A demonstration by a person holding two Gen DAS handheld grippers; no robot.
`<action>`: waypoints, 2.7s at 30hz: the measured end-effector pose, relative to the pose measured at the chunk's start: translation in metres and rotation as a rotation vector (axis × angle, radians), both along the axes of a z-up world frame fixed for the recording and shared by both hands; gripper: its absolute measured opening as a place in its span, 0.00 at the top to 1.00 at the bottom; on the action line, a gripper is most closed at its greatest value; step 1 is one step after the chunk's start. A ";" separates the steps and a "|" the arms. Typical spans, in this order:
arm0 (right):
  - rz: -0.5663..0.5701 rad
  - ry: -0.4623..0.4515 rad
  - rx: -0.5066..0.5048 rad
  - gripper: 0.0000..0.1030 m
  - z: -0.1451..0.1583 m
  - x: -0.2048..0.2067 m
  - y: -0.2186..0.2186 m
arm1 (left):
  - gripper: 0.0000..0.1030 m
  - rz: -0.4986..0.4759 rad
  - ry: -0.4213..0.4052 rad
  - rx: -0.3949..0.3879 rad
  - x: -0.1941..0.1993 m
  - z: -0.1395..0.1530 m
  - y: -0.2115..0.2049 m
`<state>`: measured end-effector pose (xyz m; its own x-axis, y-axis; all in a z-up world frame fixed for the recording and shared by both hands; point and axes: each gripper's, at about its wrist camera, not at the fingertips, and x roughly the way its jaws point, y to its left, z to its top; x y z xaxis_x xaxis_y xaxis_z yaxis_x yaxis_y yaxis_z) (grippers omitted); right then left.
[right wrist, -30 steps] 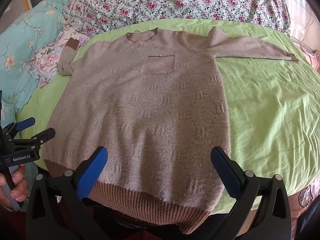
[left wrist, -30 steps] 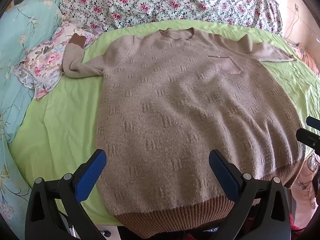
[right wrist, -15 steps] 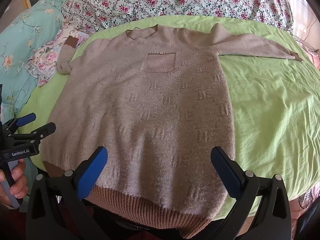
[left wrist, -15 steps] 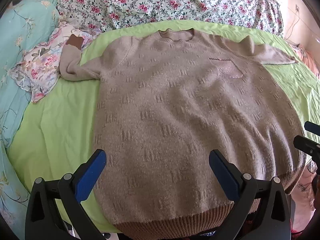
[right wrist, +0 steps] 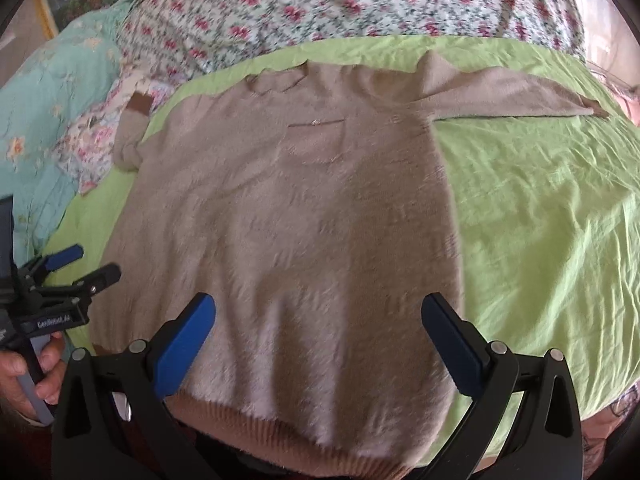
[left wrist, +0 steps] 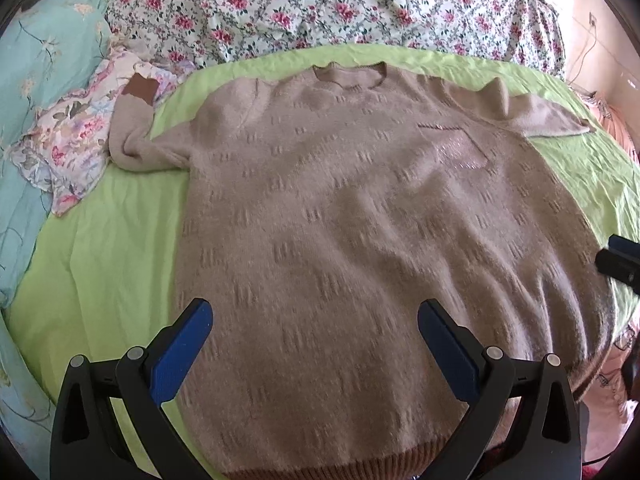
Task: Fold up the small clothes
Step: 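Grasp the brown cuff of the sweater sleeve with the right gripper, then carry the cuff across the sweater body with the right gripper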
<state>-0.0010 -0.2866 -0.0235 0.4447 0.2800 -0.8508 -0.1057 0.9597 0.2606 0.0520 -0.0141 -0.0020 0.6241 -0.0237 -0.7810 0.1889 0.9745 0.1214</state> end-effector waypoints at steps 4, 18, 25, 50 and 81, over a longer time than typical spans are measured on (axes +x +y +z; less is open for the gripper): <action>-0.065 -0.008 0.015 0.00 -0.002 0.020 -0.031 | 0.00 0.023 -0.048 -0.013 0.017 0.005 0.007; -0.511 -0.080 -0.013 0.19 -0.006 0.158 -0.241 | 0.00 0.115 -0.022 0.012 0.098 0.014 0.017; -0.704 -0.076 -0.065 0.32 -0.033 0.228 -0.334 | 0.00 0.124 0.023 0.059 0.116 -0.006 0.004; -0.049 -0.098 0.323 0.93 -0.009 0.225 -0.025 | 0.00 0.041 0.016 -0.055 0.125 -0.009 0.003; -0.068 -0.124 0.399 0.47 0.006 0.168 0.014 | 0.94 -0.006 0.087 -0.489 0.253 -0.041 -0.003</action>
